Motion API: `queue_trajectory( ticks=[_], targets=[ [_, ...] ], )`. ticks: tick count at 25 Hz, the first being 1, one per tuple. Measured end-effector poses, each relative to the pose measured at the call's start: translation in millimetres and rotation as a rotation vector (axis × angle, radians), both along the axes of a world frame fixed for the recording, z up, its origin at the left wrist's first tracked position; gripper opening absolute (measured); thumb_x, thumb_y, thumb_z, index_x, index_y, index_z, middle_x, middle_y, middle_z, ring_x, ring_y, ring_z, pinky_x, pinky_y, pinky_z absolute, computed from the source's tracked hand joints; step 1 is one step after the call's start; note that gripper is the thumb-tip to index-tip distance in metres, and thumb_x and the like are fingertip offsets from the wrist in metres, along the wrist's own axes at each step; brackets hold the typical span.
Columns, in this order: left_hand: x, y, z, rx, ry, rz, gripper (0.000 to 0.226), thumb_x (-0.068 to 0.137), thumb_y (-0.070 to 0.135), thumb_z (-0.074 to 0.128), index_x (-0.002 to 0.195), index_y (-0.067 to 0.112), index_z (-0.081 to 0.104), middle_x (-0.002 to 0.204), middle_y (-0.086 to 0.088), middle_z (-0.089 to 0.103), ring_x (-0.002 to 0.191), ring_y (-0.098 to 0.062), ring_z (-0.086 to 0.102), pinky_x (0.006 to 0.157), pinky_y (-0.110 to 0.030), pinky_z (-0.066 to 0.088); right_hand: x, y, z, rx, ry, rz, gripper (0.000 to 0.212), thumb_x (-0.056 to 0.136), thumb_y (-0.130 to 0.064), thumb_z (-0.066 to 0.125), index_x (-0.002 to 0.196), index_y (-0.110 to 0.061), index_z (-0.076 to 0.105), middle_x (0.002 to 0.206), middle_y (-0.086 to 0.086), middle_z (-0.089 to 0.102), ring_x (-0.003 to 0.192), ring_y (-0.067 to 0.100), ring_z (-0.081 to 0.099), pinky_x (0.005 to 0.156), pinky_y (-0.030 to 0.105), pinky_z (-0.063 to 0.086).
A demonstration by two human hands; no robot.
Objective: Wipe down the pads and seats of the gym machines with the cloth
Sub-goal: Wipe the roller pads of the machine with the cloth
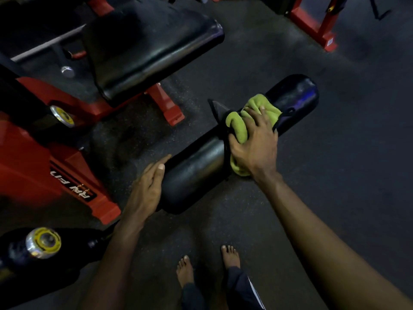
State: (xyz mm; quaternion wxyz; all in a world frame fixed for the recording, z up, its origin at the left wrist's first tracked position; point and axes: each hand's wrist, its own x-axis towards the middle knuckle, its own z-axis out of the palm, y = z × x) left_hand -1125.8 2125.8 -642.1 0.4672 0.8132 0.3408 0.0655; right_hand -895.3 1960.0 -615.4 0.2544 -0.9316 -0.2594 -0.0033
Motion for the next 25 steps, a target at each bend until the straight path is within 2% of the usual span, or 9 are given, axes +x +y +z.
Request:
queue_trajectory(
  ticks=[2, 5, 8, 11, 13, 15, 18, 21, 25],
  targets=[
    [-4.8, 1.0, -2.9, -0.026, -0.004, 0.01, 0.048, 0.104, 0.046, 0.027, 0.139, 0.031, 0.056, 0.141, 0.014, 0.054, 0.13, 0.002, 0.047, 0.111, -0.022, 0.032, -23.1, 12.2, 1.2, -0.028, -0.01, -0.02, 0.064, 0.078, -0.05, 0.057, 0.135, -0.022, 0.062, 0.149, -0.002, 0.052, 0.15, 0.022, 0.029, 0.112, 0.058, 0.033],
    [-15.1, -4.4, -6.2, -0.024, 0.032, 0.026, 0.052, 0.106, 0.049, 0.025, 0.143, 0.023, 0.052, 0.146, 0.01, 0.049, 0.133, 0.0, 0.043, 0.11, -0.01, 0.026, -78.1, 8.8, -7.0, -0.044, -0.065, 0.239, 0.067, 0.075, -0.047, 0.062, 0.137, -0.023, 0.061, 0.15, -0.001, 0.052, 0.151, 0.025, 0.03, 0.113, 0.053, 0.031],
    [-26.3, -2.3, -9.7, 0.013, 0.148, 0.018, 0.059, 0.107, 0.046, 0.027, 0.15, 0.008, 0.041, 0.154, -0.01, 0.042, 0.144, -0.022, 0.037, 0.117, -0.025, 0.022, -115.3, 2.9, -10.8, -0.054, -0.054, 0.483, 0.065, 0.077, -0.045, 0.062, 0.139, -0.026, 0.059, 0.153, -0.004, 0.048, 0.154, 0.023, 0.023, 0.114, 0.048, 0.024],
    [-48.5, -1.7, -6.7, 0.053, 0.229, -0.03, 0.059, 0.104, 0.053, 0.022, 0.158, 0.028, 0.024, 0.161, -0.002, 0.033, 0.144, -0.023, 0.038, 0.114, -0.029, 0.03, -85.7, 15.6, -6.0, -0.035, -0.113, 0.364, 0.061, 0.076, -0.048, 0.061, 0.132, -0.025, 0.064, 0.146, -0.003, 0.056, 0.148, 0.022, 0.037, 0.11, 0.05, 0.034],
    [-65.4, -5.9, -2.1, 0.174, 0.308, -0.142, 0.058, 0.103, 0.06, 0.017, 0.157, 0.047, 0.002, 0.163, 0.006, 0.028, 0.136, -0.029, 0.048, 0.102, -0.041, 0.047, -61.2, 25.1, -0.3, -0.023, -0.077, 0.206, 0.059, 0.077, -0.05, 0.063, 0.13, -0.025, 0.065, 0.141, -0.004, 0.059, 0.145, 0.02, 0.04, 0.111, 0.049, 0.034],
    [-70.9, -4.0, -1.8, 0.222, 0.307, -0.171, 0.059, 0.099, 0.067, 0.013, 0.152, 0.055, -0.009, 0.161, 0.005, 0.031, 0.127, -0.035, 0.056, 0.09, -0.048, 0.054, -71.8, 33.9, 0.8, -0.037, -0.053, 0.11, 0.059, 0.079, -0.051, 0.062, 0.13, -0.024, 0.065, 0.142, -0.004, 0.059, 0.146, 0.019, 0.036, 0.114, 0.048, 0.029],
    [-67.4, -2.0, -3.1, 0.209, 0.32, -0.147, 0.064, 0.097, 0.071, 0.014, 0.156, 0.05, -0.001, 0.16, 0.002, 0.035, 0.127, -0.035, 0.055, 0.092, -0.046, 0.05, -112.0, 28.0, -4.8, -0.067, -0.083, 0.263, 0.062, 0.08, -0.052, 0.059, 0.135, -0.023, 0.061, 0.148, -0.003, 0.053, 0.15, 0.022, 0.03, 0.116, 0.054, 0.028],
    [-69.1, -4.8, -1.5, 0.212, 0.307, -0.117, 0.08, 0.089, 0.081, 0.005, 0.158, 0.042, 0.01, 0.159, 0.001, 0.037, 0.133, -0.032, 0.051, 0.1, -0.045, 0.047, -102.6, 7.4, -7.7, -0.115, -0.119, 0.463, 0.065, 0.079, -0.049, 0.058, 0.139, -0.025, 0.057, 0.153, -0.001, 0.048, 0.152, 0.024, 0.028, 0.113, 0.058, 0.031],
    [-69.8, -0.8, -4.1, 0.195, 0.256, -0.141, 0.061, 0.096, 0.071, 0.014, 0.152, 0.057, -0.004, 0.156, 0.003, 0.041, 0.13, -0.031, 0.053, 0.098, -0.049, 0.049, -82.7, 26.5, 1.3, -0.038, -0.017, 0.055, 0.063, 0.078, -0.047, 0.057, 0.135, -0.021, 0.062, 0.147, 0.0, 0.054, 0.148, 0.024, 0.034, 0.111, 0.056, 0.034]
  ],
)
